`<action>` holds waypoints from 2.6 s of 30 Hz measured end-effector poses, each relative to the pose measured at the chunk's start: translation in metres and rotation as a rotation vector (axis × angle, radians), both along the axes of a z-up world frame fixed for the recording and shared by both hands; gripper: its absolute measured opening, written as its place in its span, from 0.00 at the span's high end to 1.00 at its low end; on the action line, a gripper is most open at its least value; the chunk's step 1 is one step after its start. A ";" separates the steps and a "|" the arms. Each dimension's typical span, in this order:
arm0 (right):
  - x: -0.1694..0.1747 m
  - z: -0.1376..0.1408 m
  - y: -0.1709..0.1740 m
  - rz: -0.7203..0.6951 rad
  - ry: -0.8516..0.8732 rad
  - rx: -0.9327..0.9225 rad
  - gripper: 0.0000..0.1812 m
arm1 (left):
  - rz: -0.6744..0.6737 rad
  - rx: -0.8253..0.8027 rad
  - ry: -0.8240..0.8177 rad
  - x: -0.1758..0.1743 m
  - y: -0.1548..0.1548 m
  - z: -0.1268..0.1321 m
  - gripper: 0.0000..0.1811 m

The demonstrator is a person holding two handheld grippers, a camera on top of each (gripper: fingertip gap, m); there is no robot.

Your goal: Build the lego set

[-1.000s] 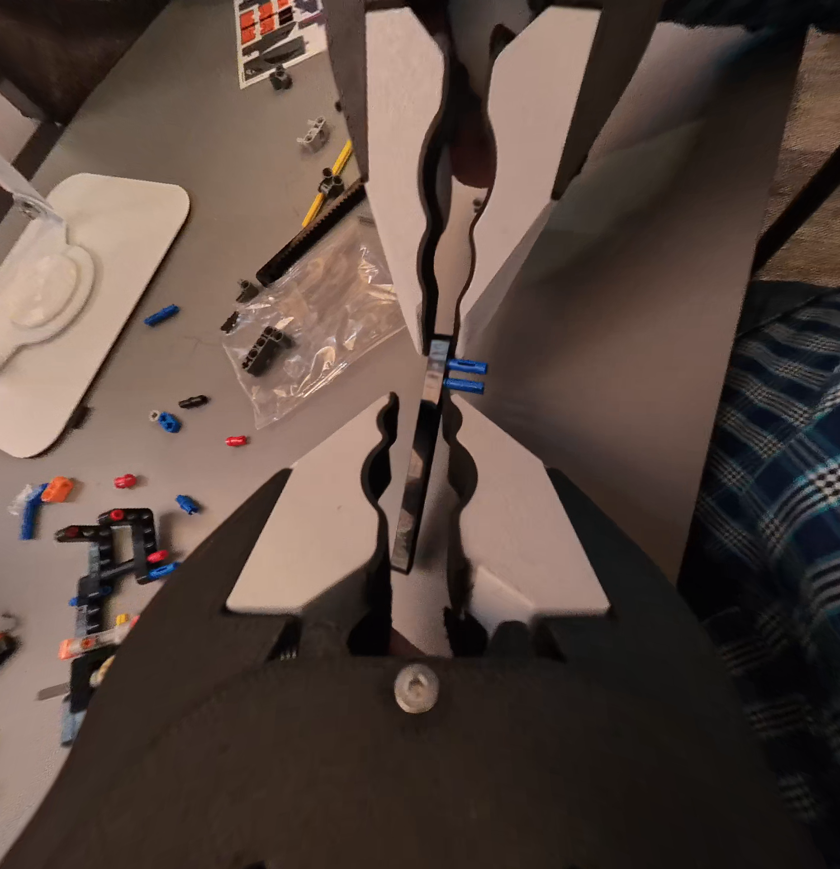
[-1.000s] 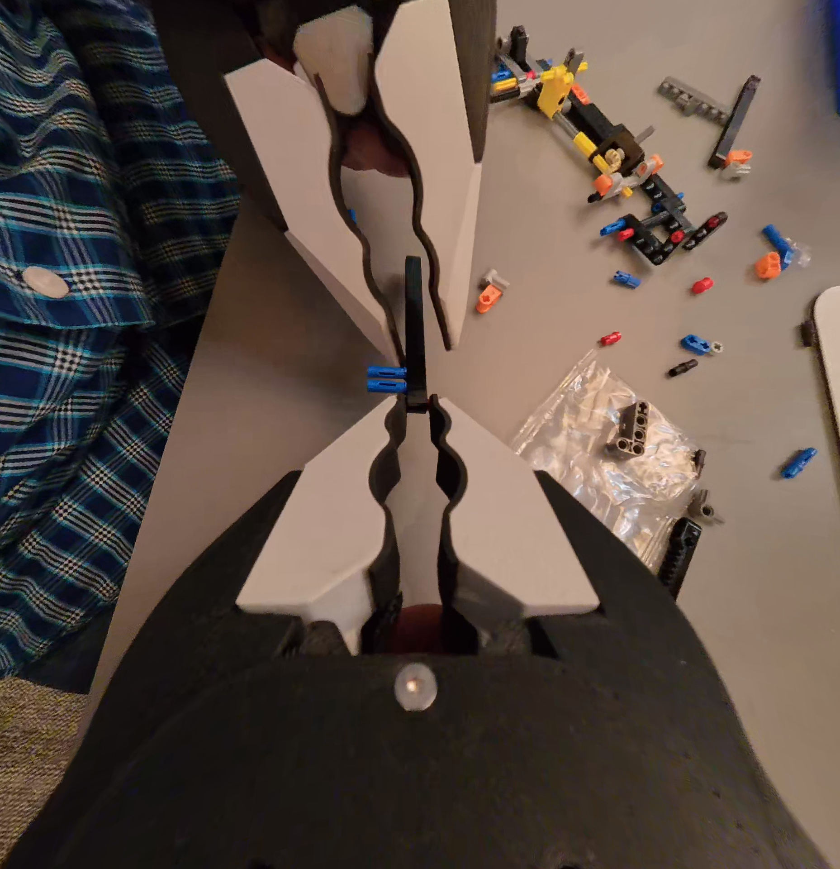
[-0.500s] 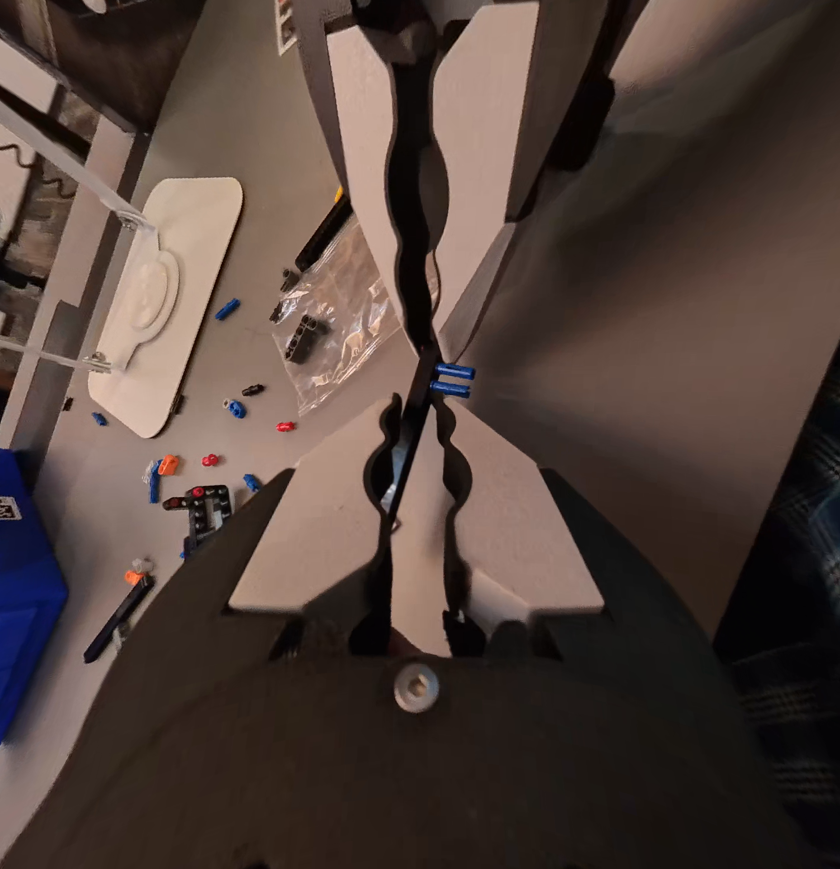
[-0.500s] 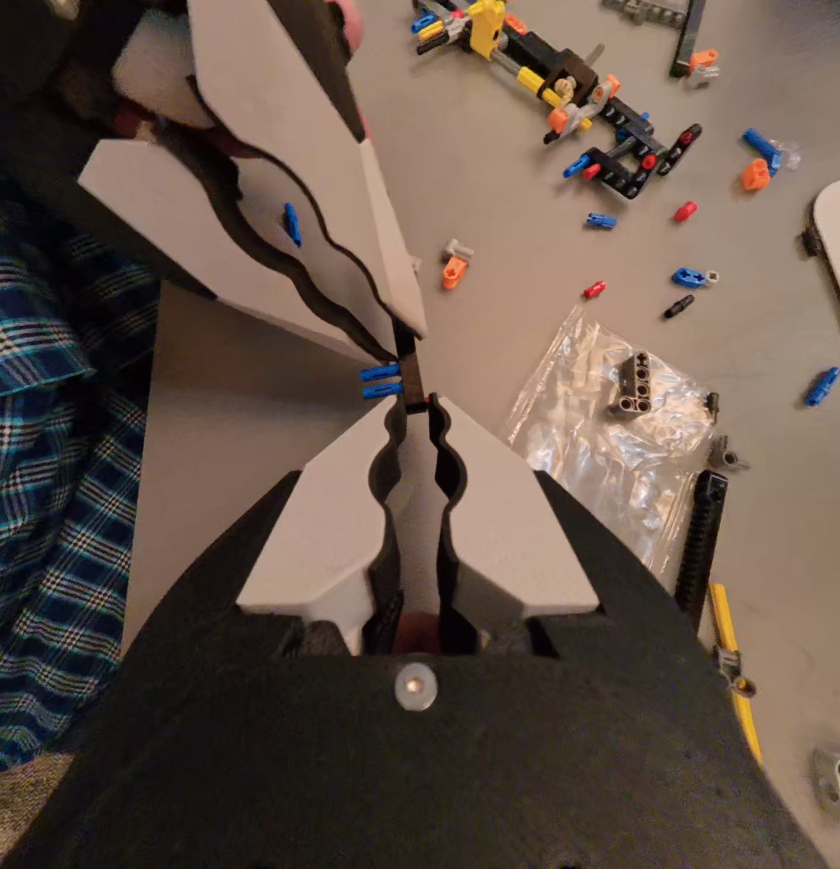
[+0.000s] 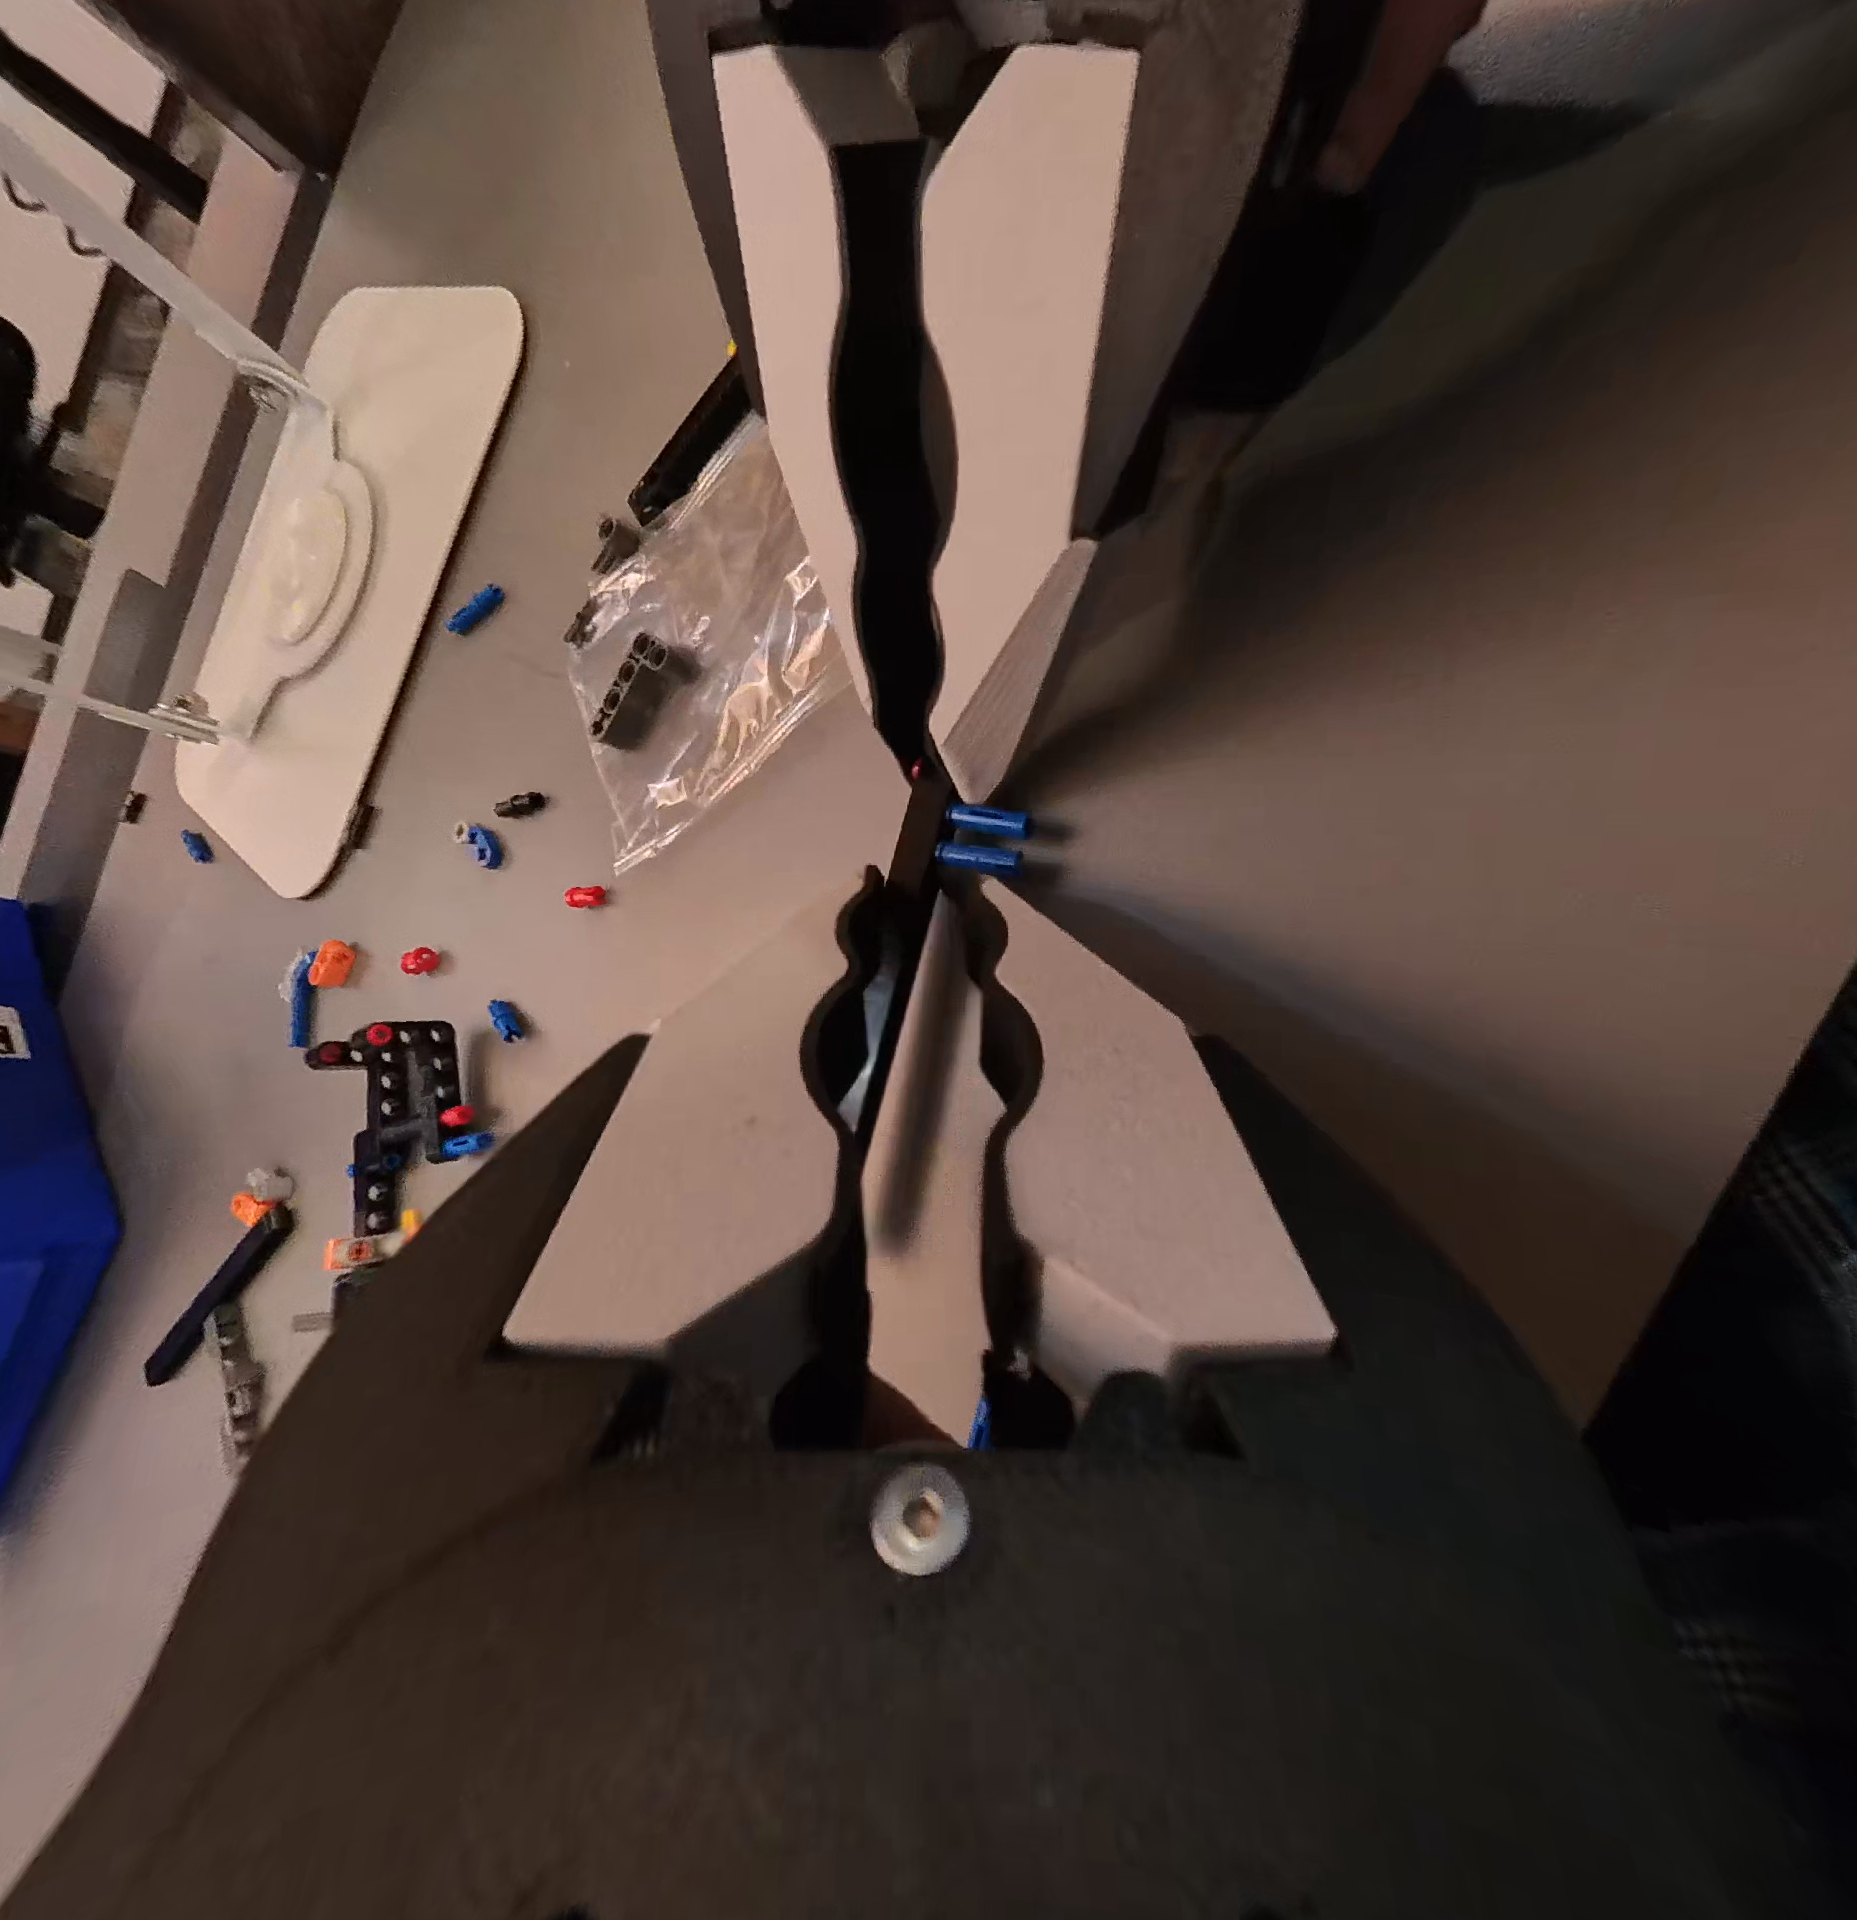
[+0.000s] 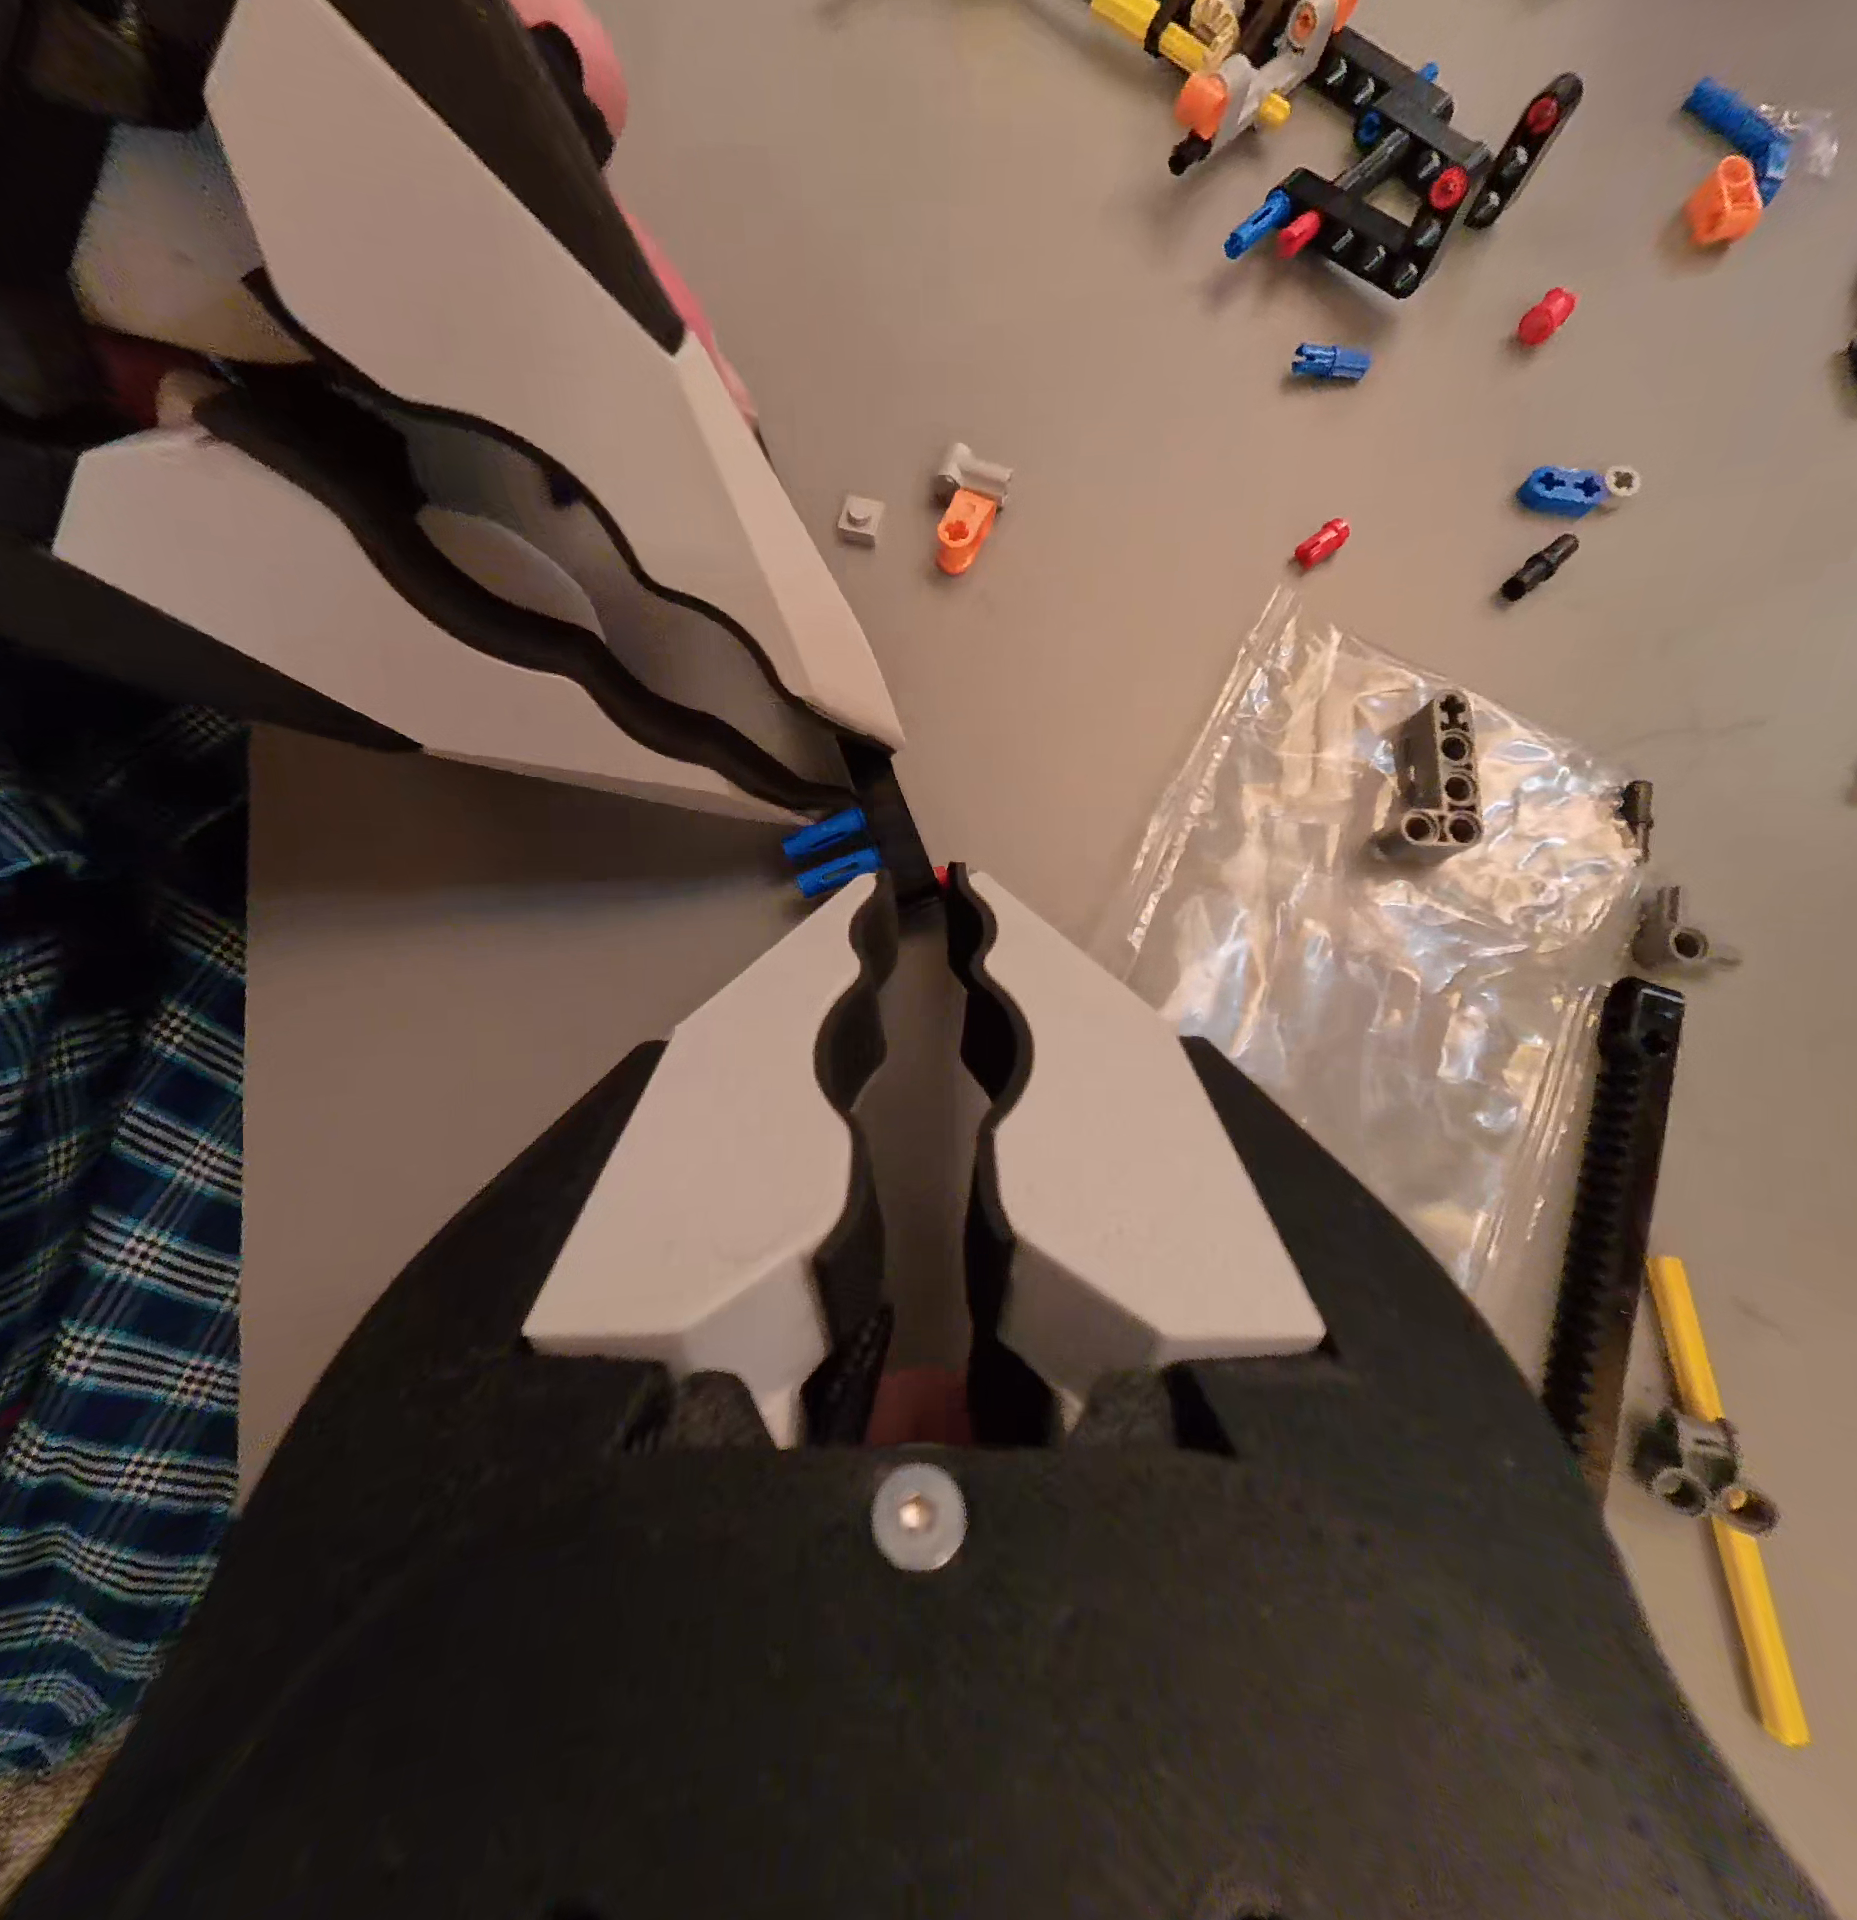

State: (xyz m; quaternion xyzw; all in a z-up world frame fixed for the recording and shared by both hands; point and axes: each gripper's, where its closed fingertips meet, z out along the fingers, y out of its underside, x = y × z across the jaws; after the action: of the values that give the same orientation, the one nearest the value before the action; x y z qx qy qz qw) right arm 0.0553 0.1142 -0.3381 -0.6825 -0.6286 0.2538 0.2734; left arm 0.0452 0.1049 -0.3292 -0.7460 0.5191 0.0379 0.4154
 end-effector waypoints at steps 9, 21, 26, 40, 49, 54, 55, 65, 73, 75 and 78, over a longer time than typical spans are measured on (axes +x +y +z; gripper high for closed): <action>-0.003 0.000 0.001 0.006 -0.005 0.012 0.96 | 0.030 -0.233 -0.236 -0.003 -0.001 -0.001 0.94; -0.001 -0.001 0.005 -0.001 -0.030 0.060 0.96 | 0.248 -0.375 -0.510 -0.008 0.014 0.003 0.92; 0.000 0.000 0.005 0.000 -0.034 0.032 0.96 | 0.188 -0.446 -0.500 -0.004 0.008 -0.001 0.94; 0.003 0.000 0.010 0.060 -0.072 0.048 1.00 | 0.021 -0.448 -0.387 0.005 -0.007 -0.008 0.97; -0.006 0.008 -0.011 0.083 0.029 -0.013 1.00 | -0.003 -0.370 -0.317 0.013 -0.005 -0.009 0.96; -0.008 0.006 -0.011 0.080 0.036 0.057 1.00 | 0.018 -0.329 -0.275 0.011 -0.004 -0.010 0.96; -0.008 0.005 -0.011 0.080 0.038 0.082 1.00 | 0.014 -0.301 -0.247 0.011 -0.003 -0.009 0.97; -0.011 0.003 -0.008 0.039 0.052 0.292 1.00 | 0.077 -0.117 -0.050 0.005 -0.002 -0.006 0.97; -0.006 -0.003 0.000 0.012 0.010 0.289 1.00 | 0.085 -0.061 0.000 0.003 -0.008 -0.002 0.98; -0.006 -0.002 0.001 0.001 0.010 0.282 1.00 | 0.053 -0.038 -0.013 0.003 -0.007 0.002 0.98; -0.004 0.000 0.004 -0.026 0.017 0.264 1.00 | 0.037 -0.045 -0.038 0.002 -0.008 -0.002 0.98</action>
State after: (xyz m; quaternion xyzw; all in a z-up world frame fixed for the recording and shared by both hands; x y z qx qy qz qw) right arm 0.0509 0.1184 -0.3381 -0.6463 -0.6455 0.1709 0.3694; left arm 0.0475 0.0973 -0.3313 -0.7654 0.4977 0.0196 0.4075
